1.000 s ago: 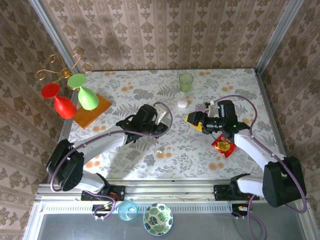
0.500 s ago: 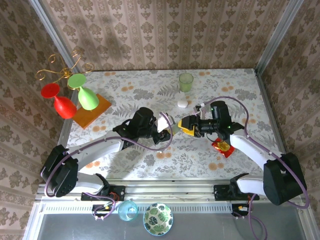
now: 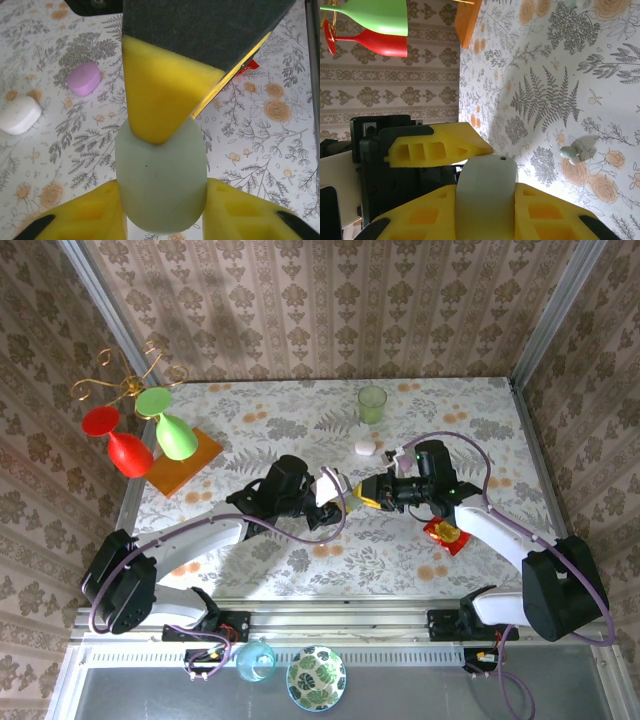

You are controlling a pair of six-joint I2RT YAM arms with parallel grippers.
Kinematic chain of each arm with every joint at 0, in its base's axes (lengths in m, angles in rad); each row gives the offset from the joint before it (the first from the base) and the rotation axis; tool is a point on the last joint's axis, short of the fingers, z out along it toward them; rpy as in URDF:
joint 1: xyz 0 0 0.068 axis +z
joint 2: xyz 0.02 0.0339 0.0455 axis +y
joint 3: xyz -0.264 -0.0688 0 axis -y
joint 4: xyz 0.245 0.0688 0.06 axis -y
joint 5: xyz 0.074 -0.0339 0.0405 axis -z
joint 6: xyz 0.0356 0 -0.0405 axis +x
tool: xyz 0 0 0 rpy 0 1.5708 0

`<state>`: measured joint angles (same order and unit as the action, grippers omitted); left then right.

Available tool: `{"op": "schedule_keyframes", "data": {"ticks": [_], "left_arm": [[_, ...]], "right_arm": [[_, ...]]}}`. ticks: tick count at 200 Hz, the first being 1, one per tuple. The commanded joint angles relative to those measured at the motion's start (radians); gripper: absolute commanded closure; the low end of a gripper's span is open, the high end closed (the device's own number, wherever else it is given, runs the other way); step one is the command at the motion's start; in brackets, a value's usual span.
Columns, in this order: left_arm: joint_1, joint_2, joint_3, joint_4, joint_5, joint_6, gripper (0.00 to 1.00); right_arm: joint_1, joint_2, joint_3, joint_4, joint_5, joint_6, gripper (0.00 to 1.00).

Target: Insert wireless bluetooth earbuds into charging case

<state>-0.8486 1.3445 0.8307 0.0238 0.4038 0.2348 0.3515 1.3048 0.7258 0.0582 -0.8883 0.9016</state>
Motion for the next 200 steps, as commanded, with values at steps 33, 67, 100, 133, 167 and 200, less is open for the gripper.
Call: {"op": "schedule_keyframes", "data": {"ticks": [33,67,100,133,167,200], "left_arm": [[0.037,-0.055,-0.155,0.465,0.088,-0.142,0.14],[0.059,-0.03,-0.266,0.947,0.096,-0.28,0.06],[0.117,0.065,-0.302,1.278,0.087,-0.386,0.05],[0.126,0.077,-0.268,1.272,0.096,-0.34,0.07],[0.145,0.083,-0.243,1.273,0.113,-0.329,0.14],[0.152,0.106,-0.205,1.274,0.153,-0.35,0.25]], "right_arm": [[-0.046,-0.013,-0.032,0.319,-0.075,0.253,0.8],[-0.052,0.011,-0.045,0.636,-0.093,0.483,0.82],[-0.053,0.077,-0.031,0.948,-0.07,0.715,0.88],[-0.05,0.128,-0.011,1.118,-0.03,0.852,0.89],[-0.041,0.13,-0.003,1.172,-0.016,0.899,0.89],[-0.026,0.135,-0.007,1.182,-0.011,0.905,0.9]]}}
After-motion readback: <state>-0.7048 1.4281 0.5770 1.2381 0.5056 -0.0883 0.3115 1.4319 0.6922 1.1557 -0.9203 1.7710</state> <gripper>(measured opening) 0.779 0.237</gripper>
